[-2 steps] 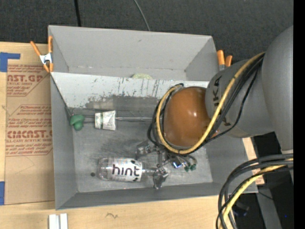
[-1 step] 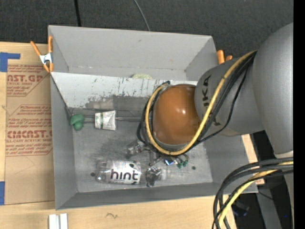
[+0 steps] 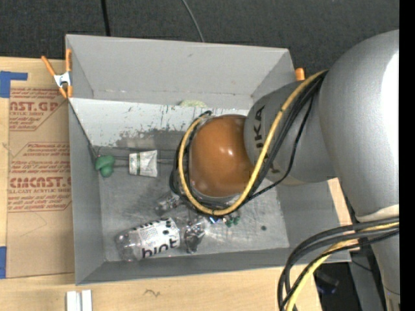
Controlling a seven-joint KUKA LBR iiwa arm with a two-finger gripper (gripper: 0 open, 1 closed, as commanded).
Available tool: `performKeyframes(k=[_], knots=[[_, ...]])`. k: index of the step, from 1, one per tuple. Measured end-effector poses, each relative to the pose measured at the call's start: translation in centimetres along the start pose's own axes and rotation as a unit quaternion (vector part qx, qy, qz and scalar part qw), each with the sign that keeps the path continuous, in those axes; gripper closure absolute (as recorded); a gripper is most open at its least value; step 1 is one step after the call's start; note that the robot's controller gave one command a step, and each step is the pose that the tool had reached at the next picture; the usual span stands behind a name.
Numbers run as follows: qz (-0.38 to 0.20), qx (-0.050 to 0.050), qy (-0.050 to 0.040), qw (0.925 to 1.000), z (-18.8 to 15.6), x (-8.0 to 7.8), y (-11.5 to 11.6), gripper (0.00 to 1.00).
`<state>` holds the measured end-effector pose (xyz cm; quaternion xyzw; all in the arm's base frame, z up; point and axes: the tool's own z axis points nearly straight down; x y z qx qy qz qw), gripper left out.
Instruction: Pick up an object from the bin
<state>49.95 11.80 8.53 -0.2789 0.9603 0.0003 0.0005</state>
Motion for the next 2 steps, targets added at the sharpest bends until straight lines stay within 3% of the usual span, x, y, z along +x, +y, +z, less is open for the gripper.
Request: performKeyframes(k=[1, 2], knots=[[-0.076, 0.0, -0.0026, 0.9971, 1.16, -3.45, 6.43, 1.0], [-0.076, 0.0, -0.0026, 0.9971, 1.16, -3.45, 6.43, 1.0]])
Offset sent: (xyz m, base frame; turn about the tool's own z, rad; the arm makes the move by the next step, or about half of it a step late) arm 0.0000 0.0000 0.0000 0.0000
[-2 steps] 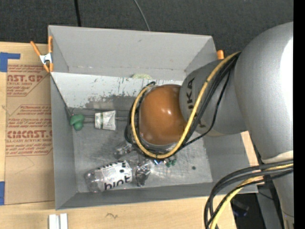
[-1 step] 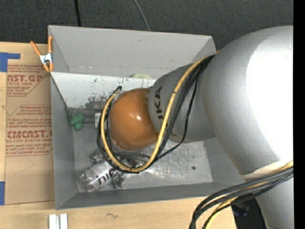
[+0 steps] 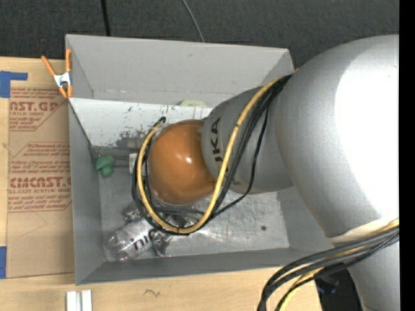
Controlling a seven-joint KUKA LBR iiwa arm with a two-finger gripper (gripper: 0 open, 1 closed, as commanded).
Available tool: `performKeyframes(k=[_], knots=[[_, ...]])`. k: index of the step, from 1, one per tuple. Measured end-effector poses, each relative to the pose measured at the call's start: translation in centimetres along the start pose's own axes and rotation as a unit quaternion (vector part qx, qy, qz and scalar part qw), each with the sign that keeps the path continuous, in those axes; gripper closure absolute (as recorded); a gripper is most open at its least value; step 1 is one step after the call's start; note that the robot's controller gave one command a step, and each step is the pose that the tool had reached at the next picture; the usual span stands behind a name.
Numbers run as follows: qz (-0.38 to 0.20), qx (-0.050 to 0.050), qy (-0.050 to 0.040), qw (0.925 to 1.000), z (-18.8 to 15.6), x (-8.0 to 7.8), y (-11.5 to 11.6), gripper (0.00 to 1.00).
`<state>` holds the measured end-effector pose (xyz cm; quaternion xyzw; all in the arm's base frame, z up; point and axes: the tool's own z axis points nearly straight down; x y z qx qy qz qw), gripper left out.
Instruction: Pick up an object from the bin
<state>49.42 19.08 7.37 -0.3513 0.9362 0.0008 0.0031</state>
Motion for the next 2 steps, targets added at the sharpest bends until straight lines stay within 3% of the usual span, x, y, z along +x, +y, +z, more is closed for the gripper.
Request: performKeyframes(k=[1, 2], knots=[[-0.002, -0.002, 0.0052, 1.0, -4.3, 0.3, -0.3, 1.0], [-0.002, 0.0, 0.0031, 1.0, -6.5, 0.1, -0.5, 1.0]])
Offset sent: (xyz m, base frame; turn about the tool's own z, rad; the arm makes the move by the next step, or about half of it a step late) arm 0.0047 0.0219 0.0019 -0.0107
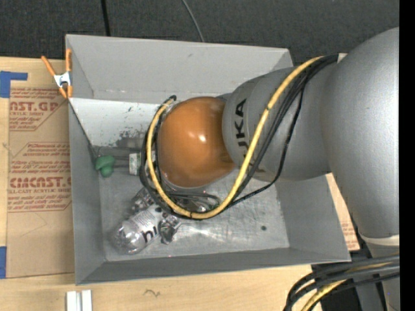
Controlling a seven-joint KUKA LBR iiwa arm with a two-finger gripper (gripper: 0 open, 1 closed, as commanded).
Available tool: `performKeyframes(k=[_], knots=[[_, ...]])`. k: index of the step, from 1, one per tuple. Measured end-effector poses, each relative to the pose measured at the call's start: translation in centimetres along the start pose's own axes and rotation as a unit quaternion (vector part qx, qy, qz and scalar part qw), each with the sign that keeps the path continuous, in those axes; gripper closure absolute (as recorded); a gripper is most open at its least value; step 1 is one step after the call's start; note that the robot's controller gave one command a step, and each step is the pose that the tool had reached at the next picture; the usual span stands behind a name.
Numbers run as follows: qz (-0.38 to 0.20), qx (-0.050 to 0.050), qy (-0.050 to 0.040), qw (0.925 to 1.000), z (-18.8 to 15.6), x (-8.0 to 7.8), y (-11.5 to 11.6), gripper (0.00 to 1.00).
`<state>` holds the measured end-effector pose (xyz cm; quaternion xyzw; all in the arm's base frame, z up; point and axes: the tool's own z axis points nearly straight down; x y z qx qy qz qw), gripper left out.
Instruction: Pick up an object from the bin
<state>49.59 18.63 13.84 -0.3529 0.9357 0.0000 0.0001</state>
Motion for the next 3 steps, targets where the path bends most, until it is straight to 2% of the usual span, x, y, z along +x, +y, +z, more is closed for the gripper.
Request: performKeyframes(k=[1, 2, 3], knots=[[0.009, 0.0, -0.0024, 1.0, -1.3, 0.0, 0.8, 1.0], [0.005, -0.002, 0.0023, 1.0, -5.5, -1.3, -0.6, 1.0], [0.003, 0.002, -0.0067, 1.0, -3.6, -1.8, 0.4, 1.0]])
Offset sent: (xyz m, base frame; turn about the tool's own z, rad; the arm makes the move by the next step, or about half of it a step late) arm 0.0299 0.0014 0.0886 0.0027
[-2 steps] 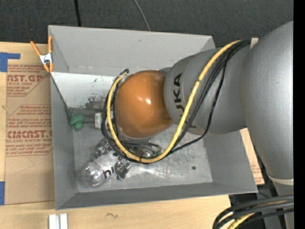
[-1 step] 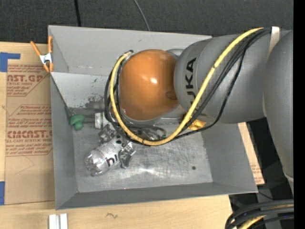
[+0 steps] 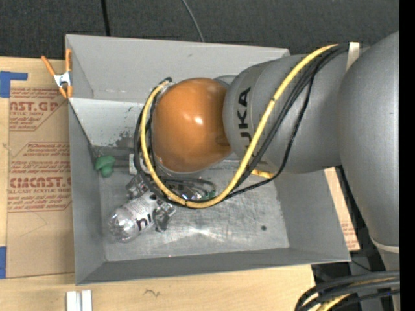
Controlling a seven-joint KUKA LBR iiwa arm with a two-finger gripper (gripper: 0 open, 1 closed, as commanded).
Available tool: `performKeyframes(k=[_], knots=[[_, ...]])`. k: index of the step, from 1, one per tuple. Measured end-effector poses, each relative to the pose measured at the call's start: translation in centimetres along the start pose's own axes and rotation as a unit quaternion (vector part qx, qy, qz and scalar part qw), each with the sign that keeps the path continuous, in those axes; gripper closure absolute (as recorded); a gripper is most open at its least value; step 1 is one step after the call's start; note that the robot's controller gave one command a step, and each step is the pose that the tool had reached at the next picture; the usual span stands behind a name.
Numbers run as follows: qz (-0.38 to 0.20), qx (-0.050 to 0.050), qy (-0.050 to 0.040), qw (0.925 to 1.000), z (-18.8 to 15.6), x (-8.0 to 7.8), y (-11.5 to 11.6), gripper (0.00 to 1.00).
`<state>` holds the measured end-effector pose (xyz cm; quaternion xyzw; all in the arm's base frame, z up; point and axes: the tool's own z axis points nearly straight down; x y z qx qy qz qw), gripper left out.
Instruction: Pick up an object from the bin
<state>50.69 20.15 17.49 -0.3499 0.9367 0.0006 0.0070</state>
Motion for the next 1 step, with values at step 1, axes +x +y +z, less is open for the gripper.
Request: performKeyframes(k=[1], knots=[[-0.032, -0.006, 0.0112, 0.9994, -1.93, 2.2, -1.79, 1.0]])
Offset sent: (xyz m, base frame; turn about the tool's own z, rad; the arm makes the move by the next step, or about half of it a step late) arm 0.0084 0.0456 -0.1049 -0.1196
